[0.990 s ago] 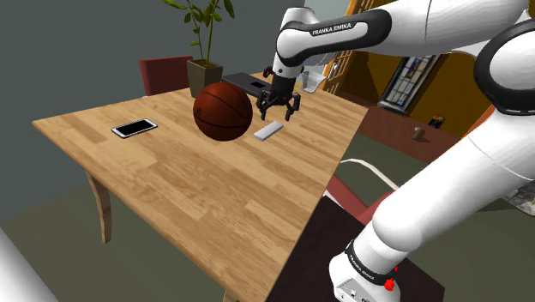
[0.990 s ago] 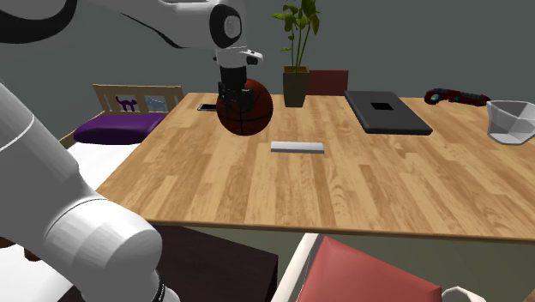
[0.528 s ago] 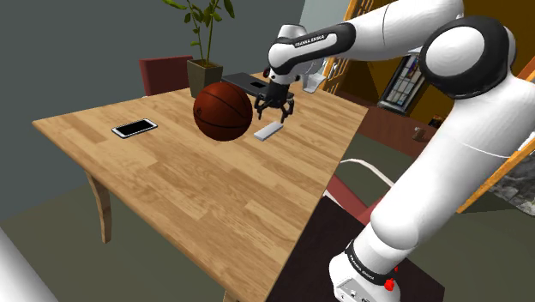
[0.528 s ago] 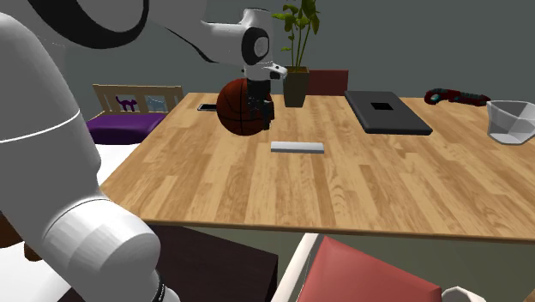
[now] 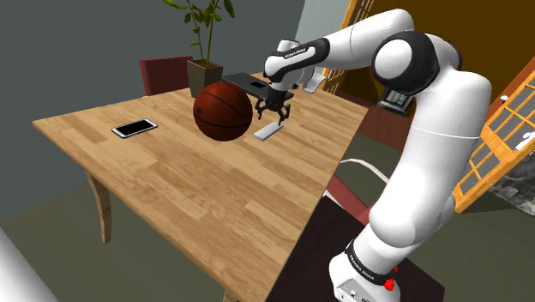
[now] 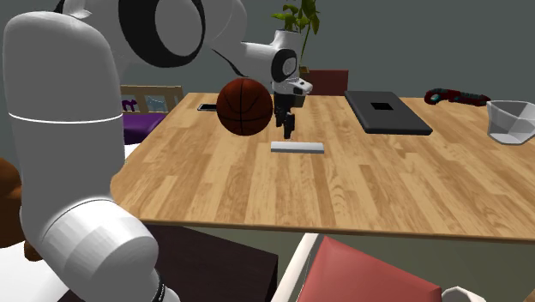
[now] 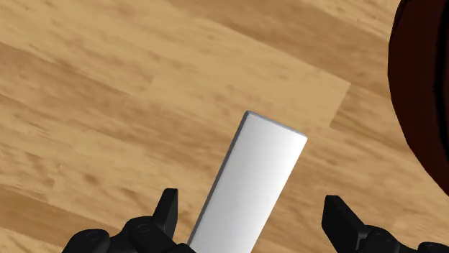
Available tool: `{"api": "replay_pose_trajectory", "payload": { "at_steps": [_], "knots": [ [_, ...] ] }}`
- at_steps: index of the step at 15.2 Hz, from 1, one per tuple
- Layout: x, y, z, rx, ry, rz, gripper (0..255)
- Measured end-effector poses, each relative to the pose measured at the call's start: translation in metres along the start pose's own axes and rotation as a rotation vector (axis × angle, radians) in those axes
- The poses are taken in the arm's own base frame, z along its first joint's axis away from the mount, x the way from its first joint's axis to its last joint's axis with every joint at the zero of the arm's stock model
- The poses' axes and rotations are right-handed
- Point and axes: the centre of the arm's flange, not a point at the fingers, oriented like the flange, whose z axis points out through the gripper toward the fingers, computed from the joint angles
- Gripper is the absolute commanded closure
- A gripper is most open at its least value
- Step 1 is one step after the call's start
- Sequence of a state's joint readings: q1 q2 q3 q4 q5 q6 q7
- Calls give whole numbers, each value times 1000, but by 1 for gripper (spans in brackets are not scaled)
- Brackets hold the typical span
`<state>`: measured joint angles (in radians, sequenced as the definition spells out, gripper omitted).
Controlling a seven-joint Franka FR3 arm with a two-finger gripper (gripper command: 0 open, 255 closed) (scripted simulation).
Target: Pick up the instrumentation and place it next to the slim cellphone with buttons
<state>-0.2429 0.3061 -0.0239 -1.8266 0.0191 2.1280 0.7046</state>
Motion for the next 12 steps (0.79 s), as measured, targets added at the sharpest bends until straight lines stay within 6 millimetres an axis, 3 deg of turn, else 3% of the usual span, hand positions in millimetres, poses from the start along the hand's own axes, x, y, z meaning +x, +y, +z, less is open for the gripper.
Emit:
{"api": "replay_pose_trajectory", "payload": {
  "at_steps": [5, 12],
  "knots": [
    [51, 8, 31, 14, 1, 143, 0],
    [55, 9, 68, 15, 2, 160, 0]
  ]
}}
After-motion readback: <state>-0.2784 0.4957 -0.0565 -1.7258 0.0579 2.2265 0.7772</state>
